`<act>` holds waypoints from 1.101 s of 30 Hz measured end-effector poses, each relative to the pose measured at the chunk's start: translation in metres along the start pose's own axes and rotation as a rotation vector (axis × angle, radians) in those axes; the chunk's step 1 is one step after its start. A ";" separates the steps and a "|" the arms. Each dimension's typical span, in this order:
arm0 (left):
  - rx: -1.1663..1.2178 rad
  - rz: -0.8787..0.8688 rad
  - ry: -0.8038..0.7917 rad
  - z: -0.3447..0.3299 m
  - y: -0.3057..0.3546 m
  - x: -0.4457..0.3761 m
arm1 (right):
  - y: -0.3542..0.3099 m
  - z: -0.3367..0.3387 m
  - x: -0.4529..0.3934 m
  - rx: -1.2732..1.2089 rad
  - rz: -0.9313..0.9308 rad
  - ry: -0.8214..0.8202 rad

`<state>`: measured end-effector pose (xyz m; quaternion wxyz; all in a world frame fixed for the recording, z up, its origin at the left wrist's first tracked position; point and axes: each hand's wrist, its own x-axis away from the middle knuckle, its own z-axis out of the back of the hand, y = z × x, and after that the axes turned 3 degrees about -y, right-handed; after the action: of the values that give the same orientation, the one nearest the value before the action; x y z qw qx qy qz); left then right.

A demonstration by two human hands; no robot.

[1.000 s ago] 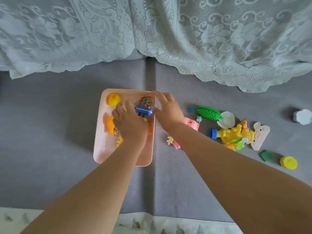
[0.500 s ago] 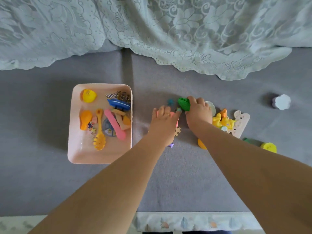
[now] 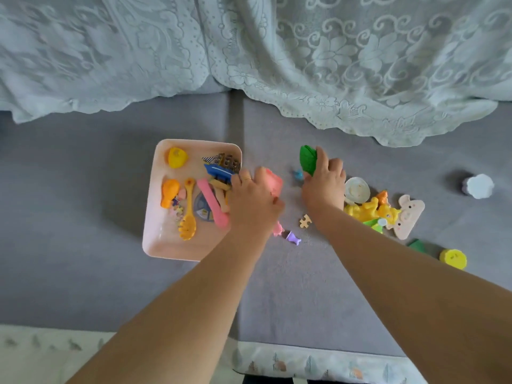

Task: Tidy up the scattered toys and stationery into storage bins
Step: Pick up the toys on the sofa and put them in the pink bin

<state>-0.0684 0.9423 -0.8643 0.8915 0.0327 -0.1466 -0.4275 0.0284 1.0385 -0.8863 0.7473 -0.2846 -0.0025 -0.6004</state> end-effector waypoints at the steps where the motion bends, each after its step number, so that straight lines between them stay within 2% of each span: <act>1: -0.020 0.057 0.013 0.007 -0.017 0.001 | -0.014 -0.001 0.004 -0.059 0.014 -0.035; 3: -0.016 0.178 0.010 0.016 -0.046 0.004 | -0.037 -0.005 0.013 -0.174 0.062 -0.169; 6: 0.035 0.356 -0.010 0.023 -0.082 0.004 | -0.069 -0.020 0.031 -0.202 0.202 -0.366; 11: 0.047 0.508 -0.084 0.015 -0.116 0.007 | -0.101 -0.054 0.055 -0.161 0.229 -0.510; 14: -0.049 0.387 -0.034 0.010 -0.113 0.009 | -0.096 -0.064 0.056 -0.088 0.209 -0.375; 18: 0.027 0.033 0.128 0.002 -0.085 0.005 | -0.063 -0.053 0.040 0.054 0.176 -0.089; 20: 0.058 -0.145 0.137 -0.007 -0.067 0.005 | -0.045 -0.044 0.028 0.037 0.060 -0.039; 22: 0.075 -0.253 0.082 -0.014 -0.047 0.007 | -0.028 -0.039 0.016 0.028 -0.087 -0.055; 24: 0.179 -0.256 -0.037 -0.018 -0.028 0.007 | -0.012 -0.036 0.008 0.033 -0.180 -0.083; 26: 0.282 -0.177 -0.165 -0.026 -0.015 0.001 | 0.000 -0.037 0.001 0.030 -0.205 -0.103; 30: 0.247 -0.204 -0.150 -0.043 -0.002 -0.023 | 0.012 -0.041 -0.011 0.046 -0.171 -0.115; 33: 0.225 -0.244 -0.199 -0.054 0.008 -0.042 | 0.020 -0.043 -0.018 0.046 -0.166 -0.123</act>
<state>-0.0719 0.9760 -0.9241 0.8048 0.1073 -0.2759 -0.5144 0.0264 1.0379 -0.9371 0.6996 -0.3026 -0.0855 -0.6416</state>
